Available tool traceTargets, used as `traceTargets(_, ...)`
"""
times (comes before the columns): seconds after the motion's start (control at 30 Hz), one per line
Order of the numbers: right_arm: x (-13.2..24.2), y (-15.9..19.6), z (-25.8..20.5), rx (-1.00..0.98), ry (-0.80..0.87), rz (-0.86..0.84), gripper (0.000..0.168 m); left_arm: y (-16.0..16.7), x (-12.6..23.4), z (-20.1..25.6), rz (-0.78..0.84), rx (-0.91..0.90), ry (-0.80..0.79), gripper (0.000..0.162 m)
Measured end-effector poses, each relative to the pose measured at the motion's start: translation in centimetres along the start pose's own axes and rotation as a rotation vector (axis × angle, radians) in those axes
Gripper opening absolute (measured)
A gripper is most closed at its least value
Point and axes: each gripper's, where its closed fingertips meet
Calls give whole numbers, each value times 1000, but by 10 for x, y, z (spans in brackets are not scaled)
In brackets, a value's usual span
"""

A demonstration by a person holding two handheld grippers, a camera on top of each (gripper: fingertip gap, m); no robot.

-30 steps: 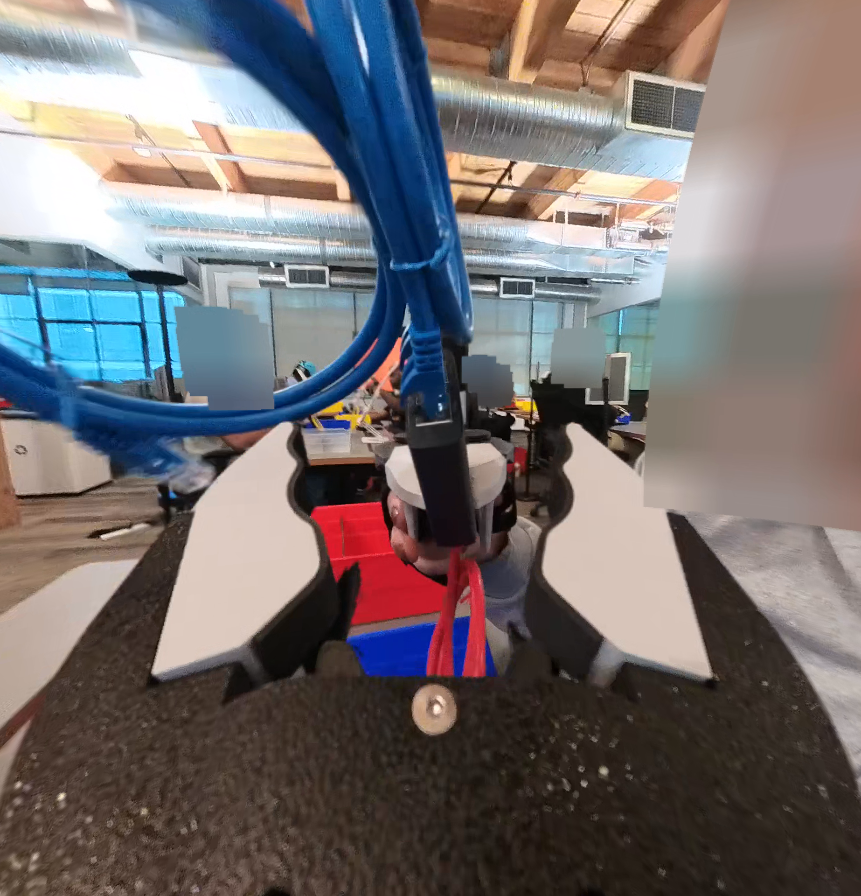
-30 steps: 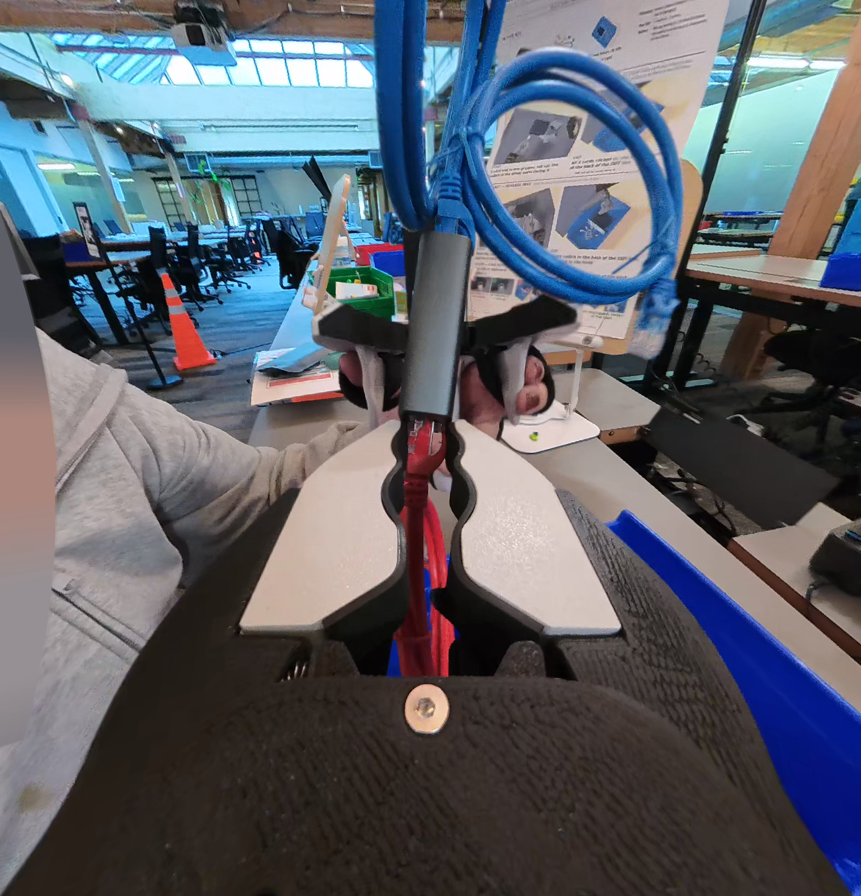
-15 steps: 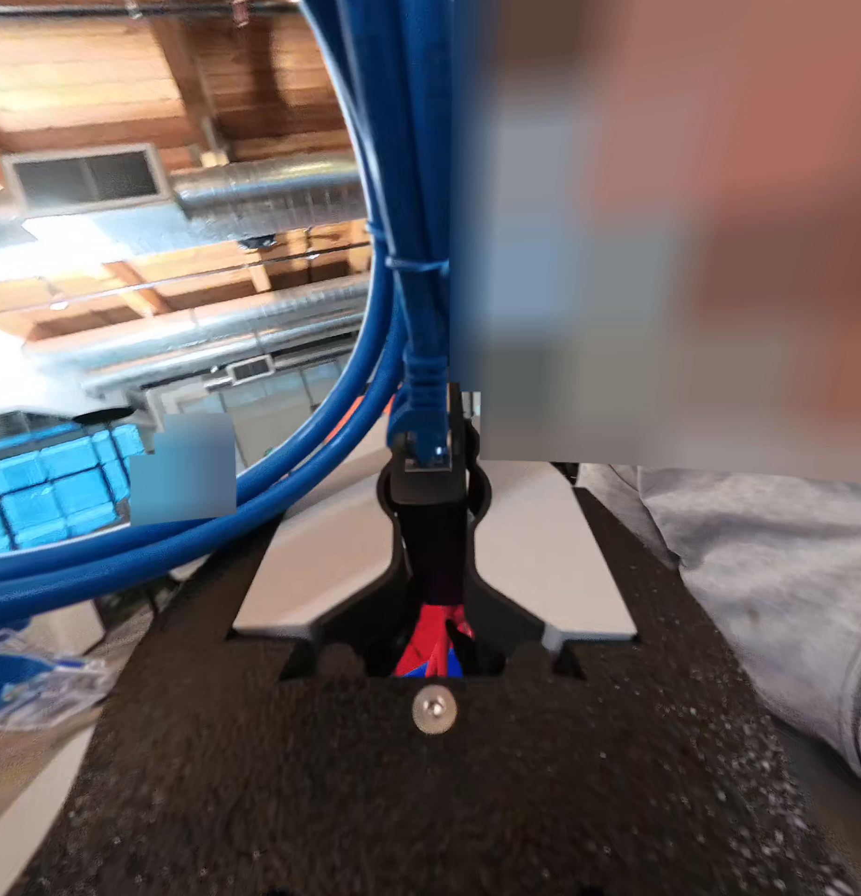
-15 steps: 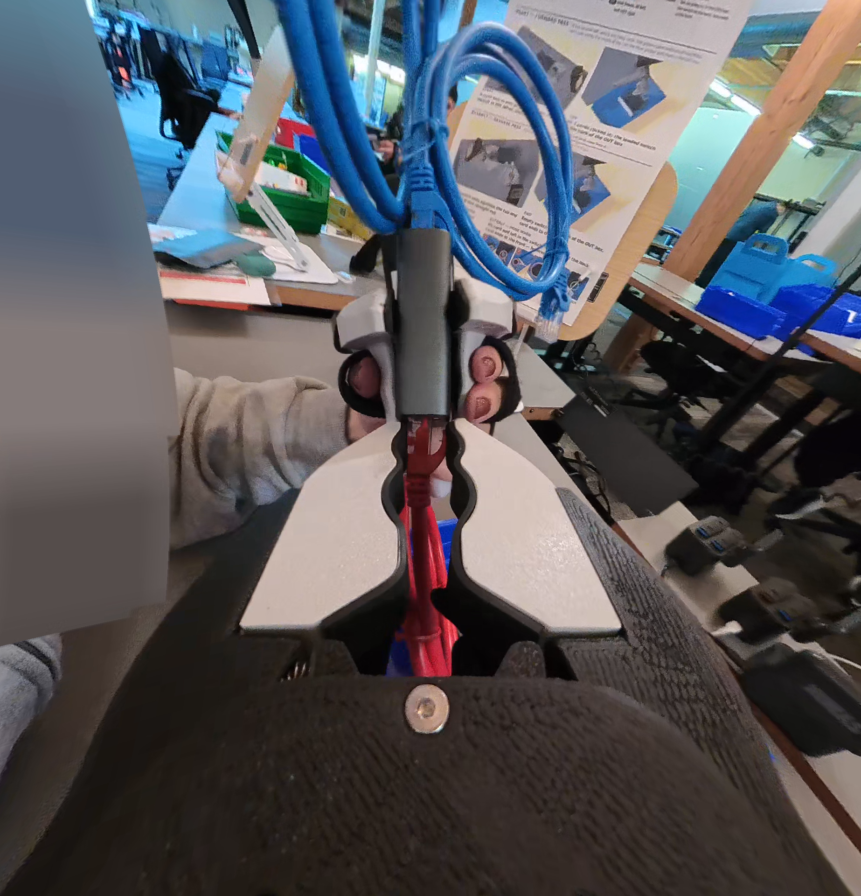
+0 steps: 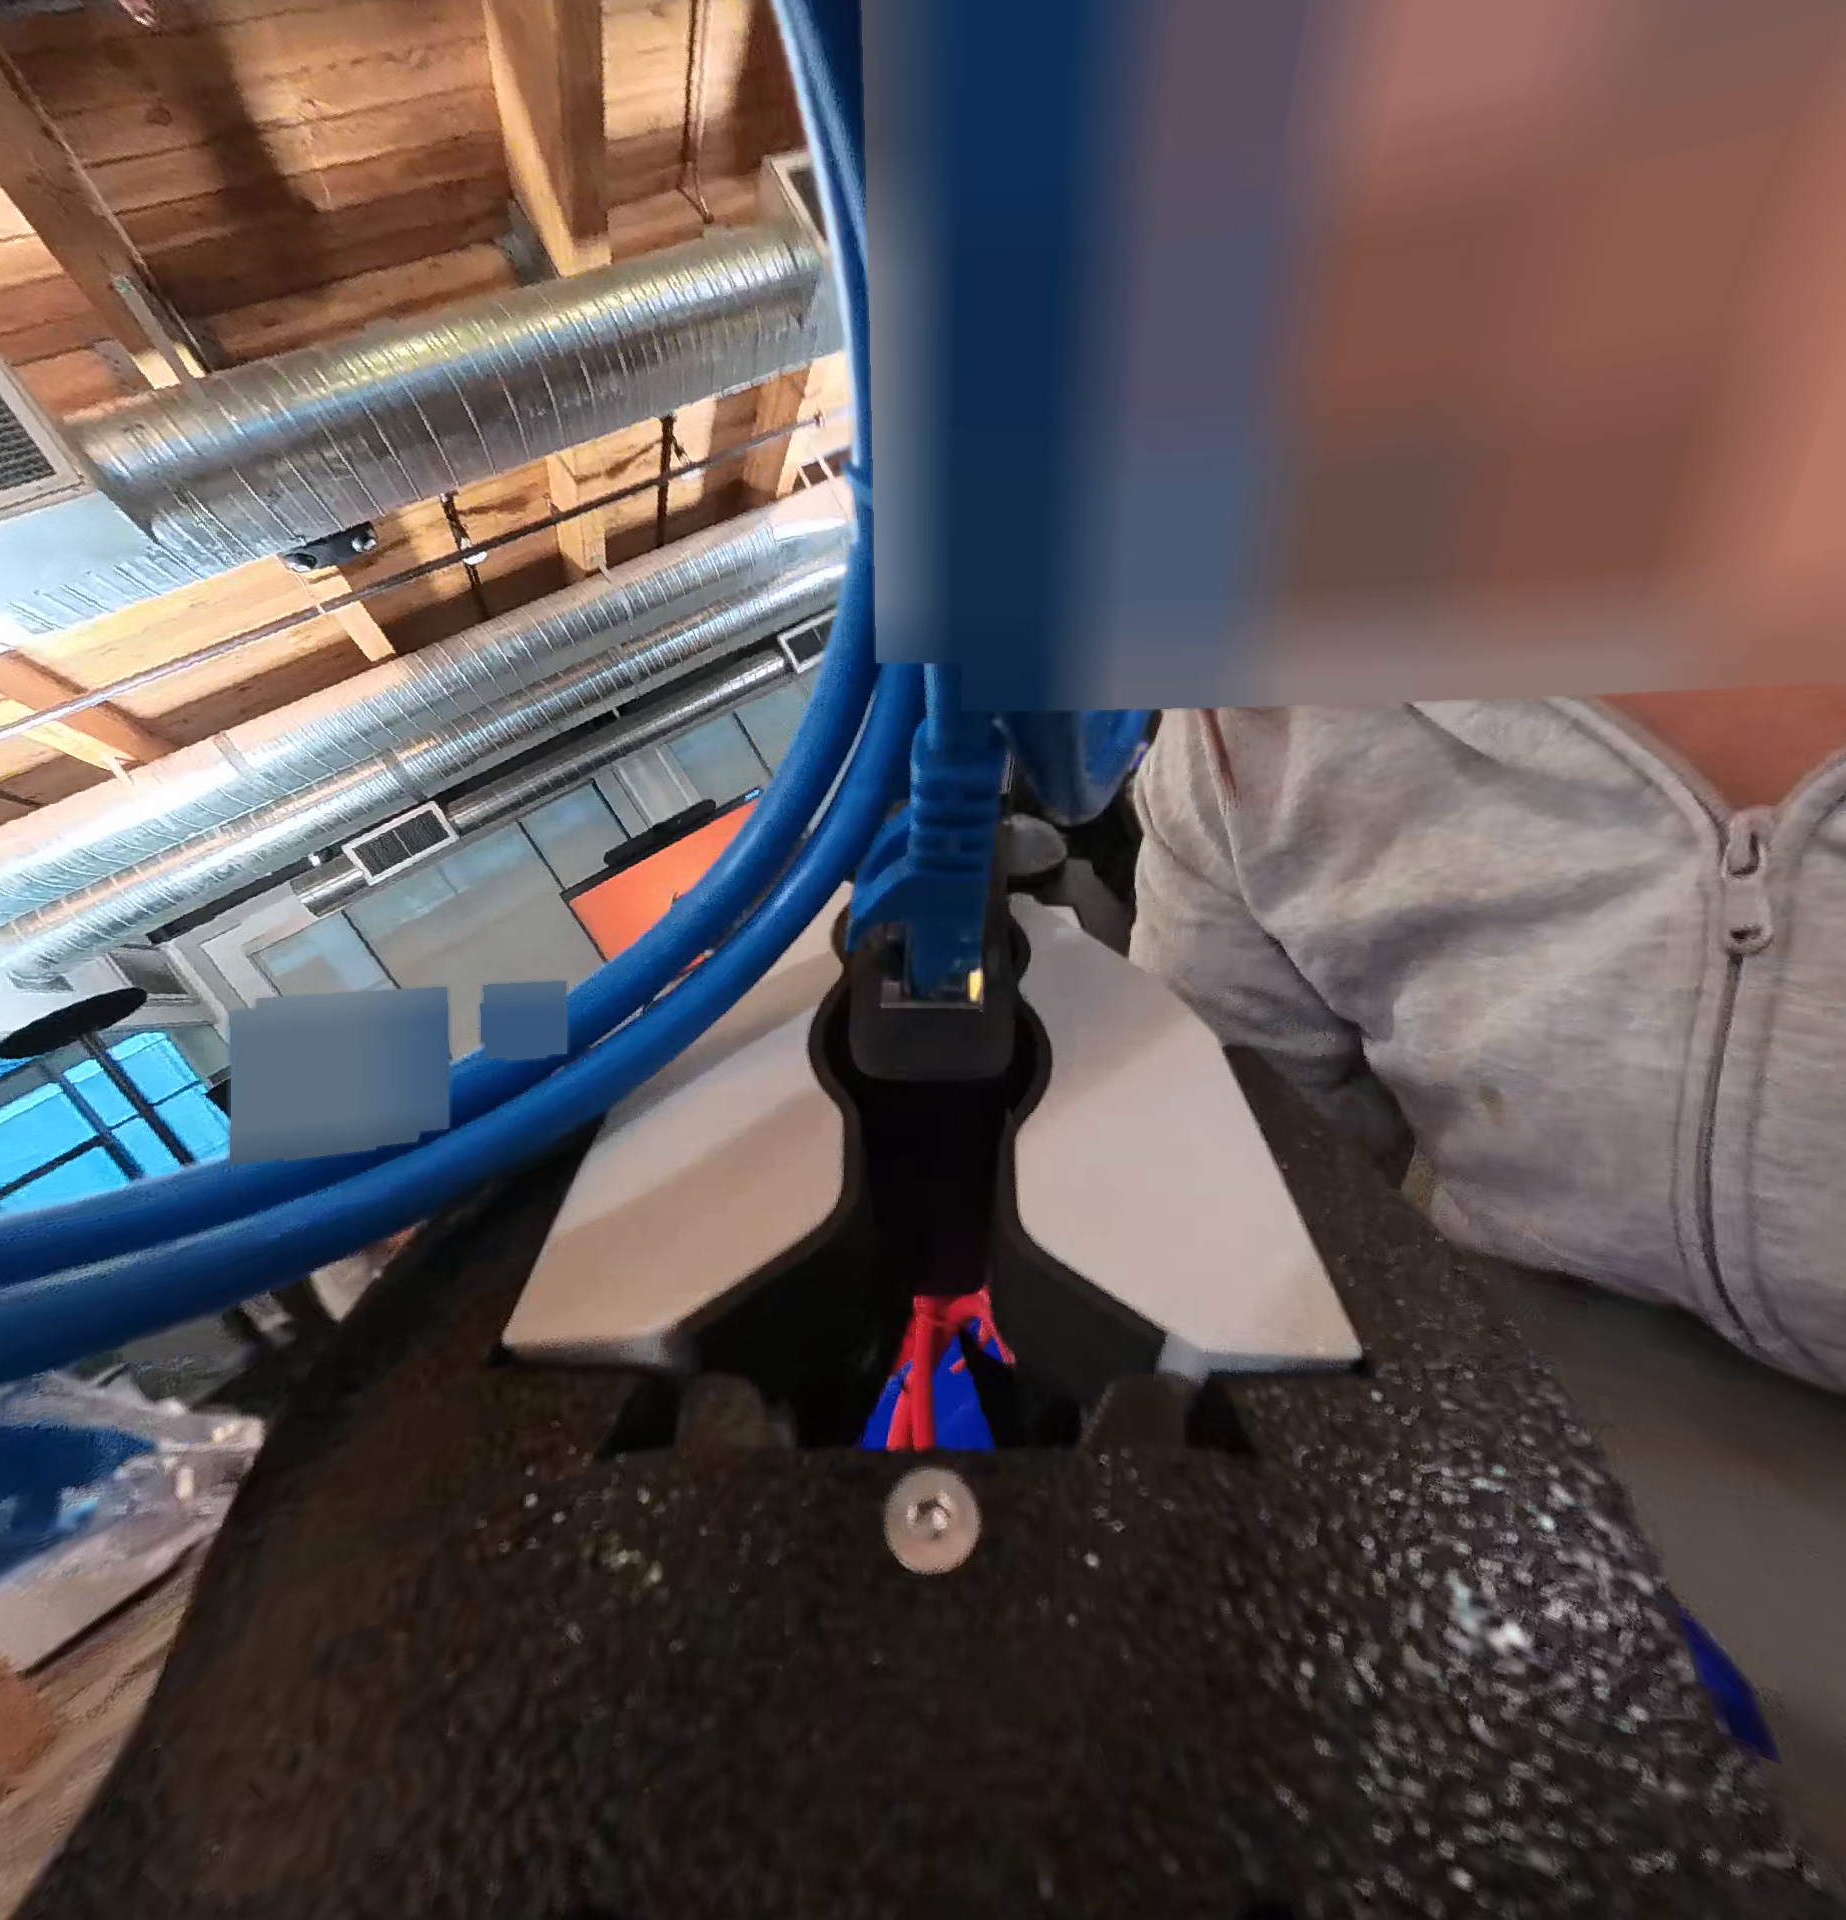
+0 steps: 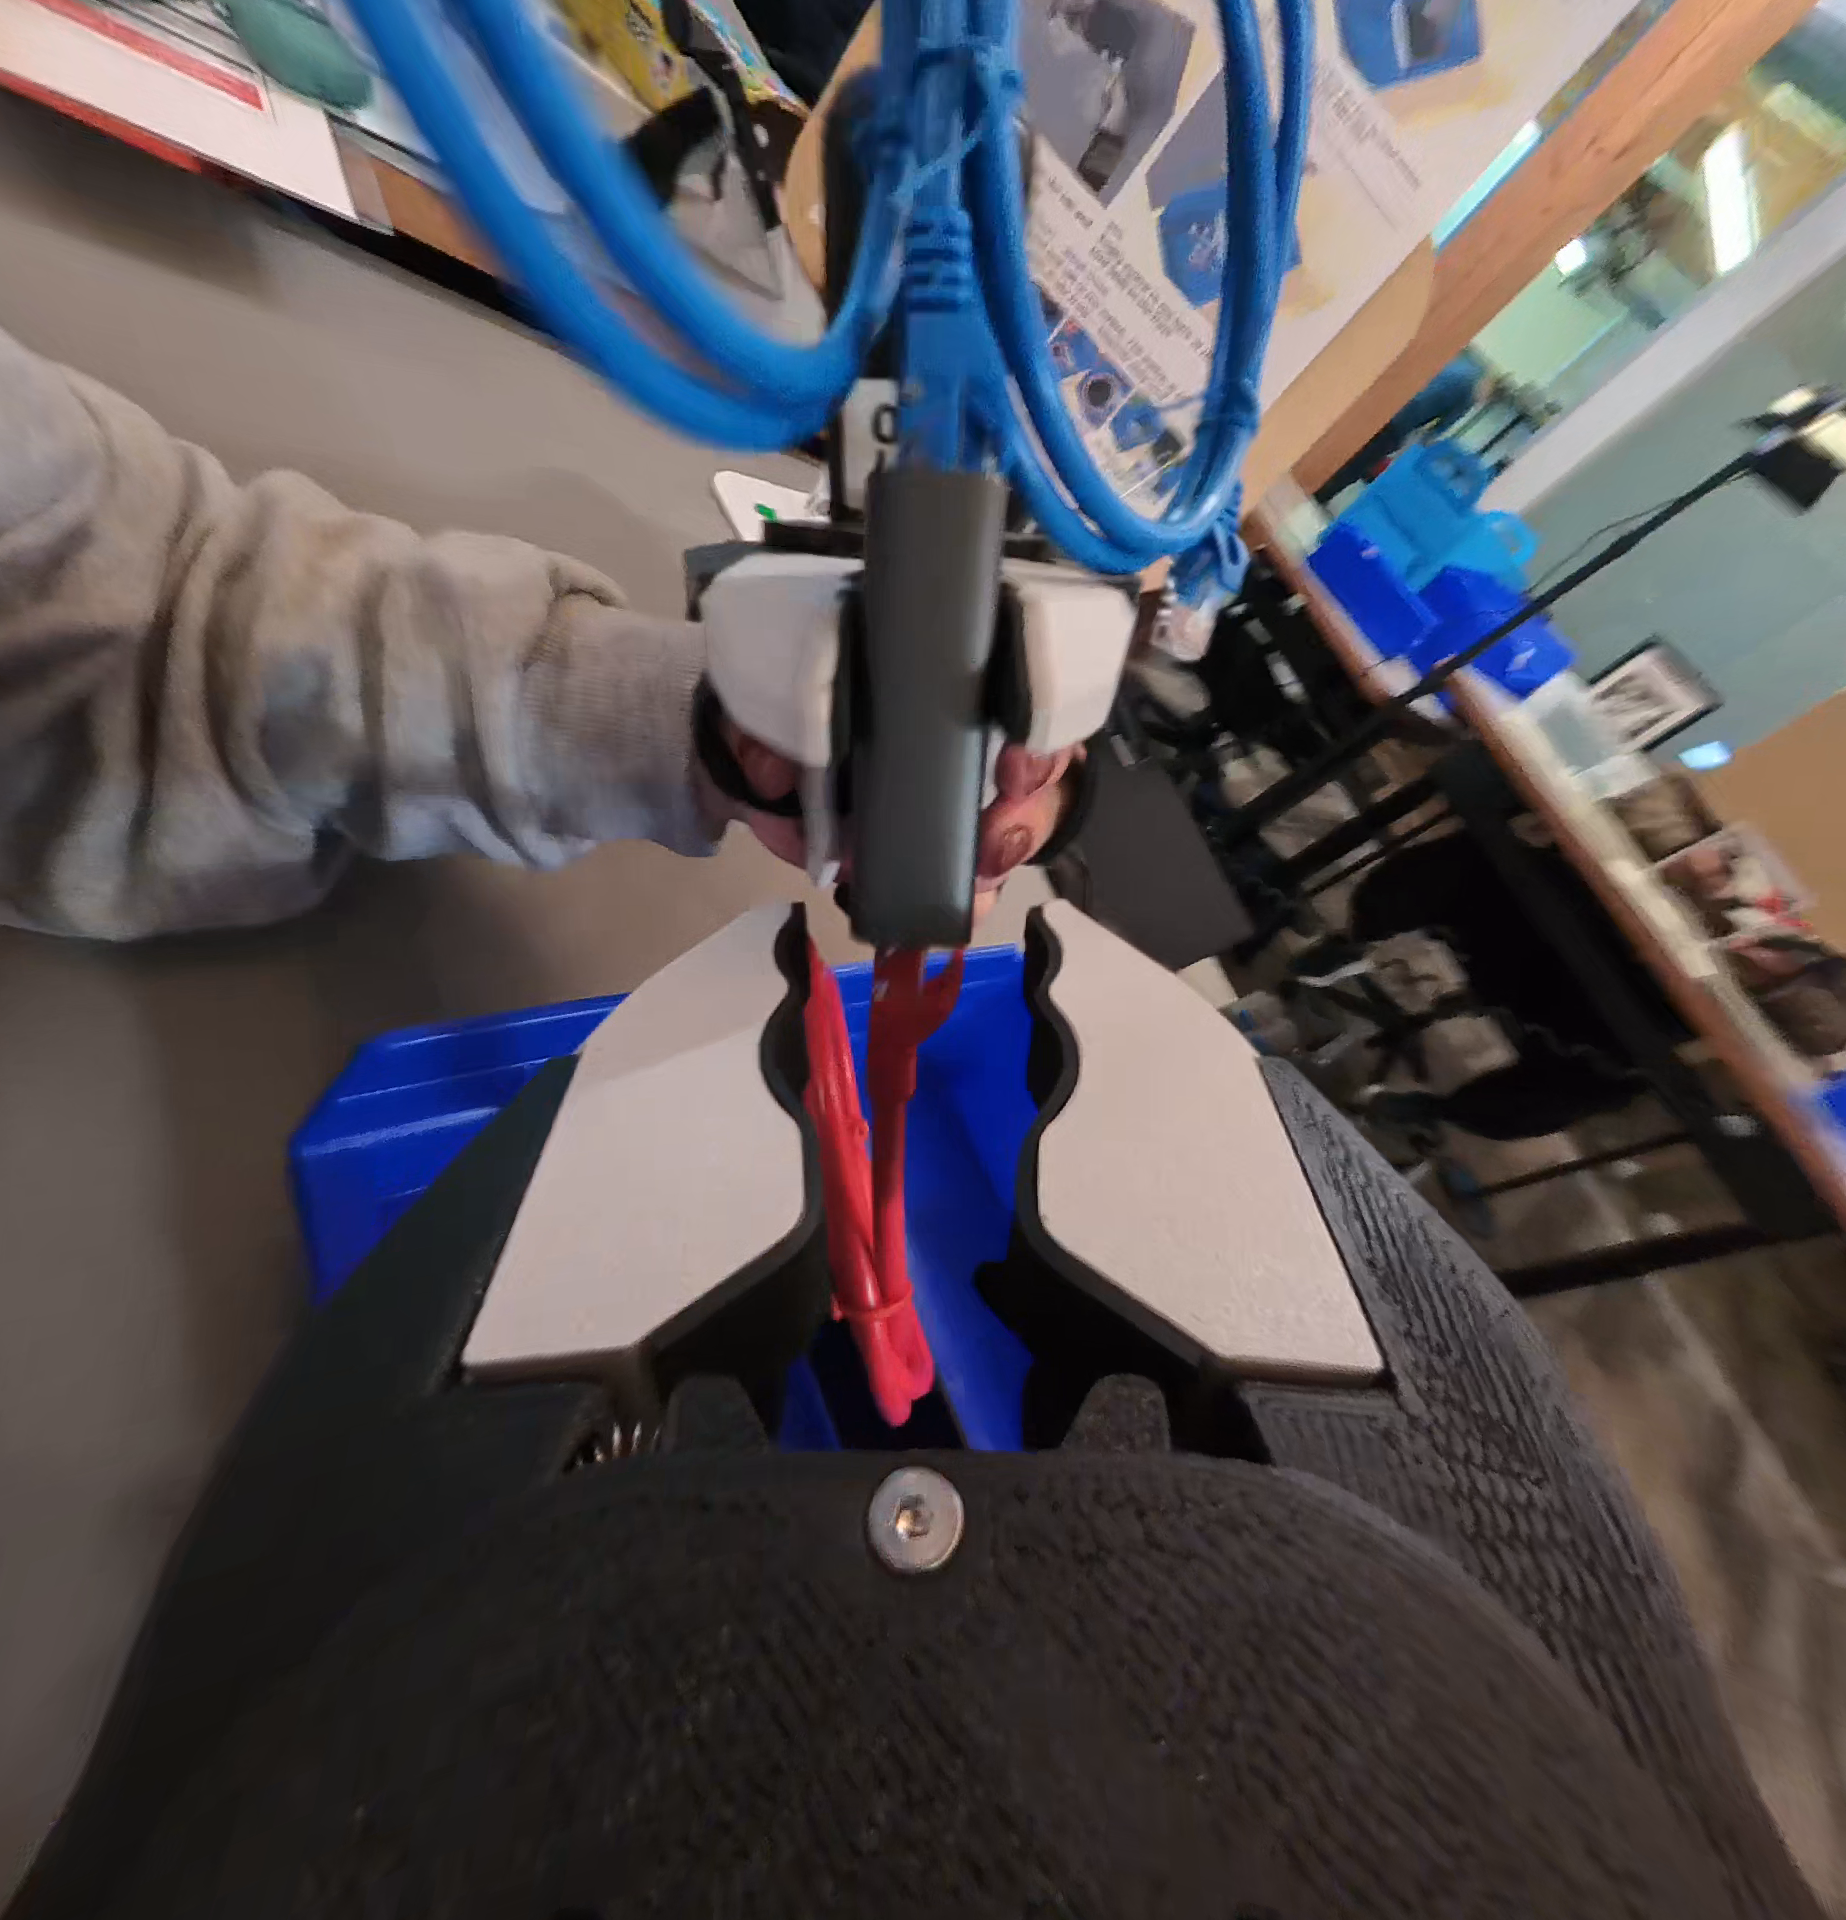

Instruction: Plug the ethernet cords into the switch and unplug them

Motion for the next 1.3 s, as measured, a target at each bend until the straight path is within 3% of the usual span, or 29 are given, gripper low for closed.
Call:
traceTargets(0.27,13,-19,-3,344,143,106,16,-15,-28,23,-231,-306,40,22)
traceTargets(0.4,14,-21,-3,449,205,110,16,-13,-35,28,-333,-405,41,21)
traceTargets(0.53,17,-25,-11,475,167,155,20,-16,-43,35,-317,-414,67,22)
traceTargets(0.6,18,-28,-10,512,195,177,12,-15,-44,35,-321,-420,66,22)
traceTargets(0.8,17,-30,-5,565,233,193,10,-16,-45,33,-308,-413,48,21)
traceTargets(1.0,30,-39,-16,780,289,244,12,-23,-58,47,-314,-383,107,20)
traceTargets(1.3,36,-19,-29,890,217,227,12,1,-58,56,-435,-374,68,21)
Point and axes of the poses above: each gripper's, where its closed fingertips meet, x back along the fingers, y out of its underside, z = x × y across the jaws, and after that the axes turned 8 degrees about y, right-handed
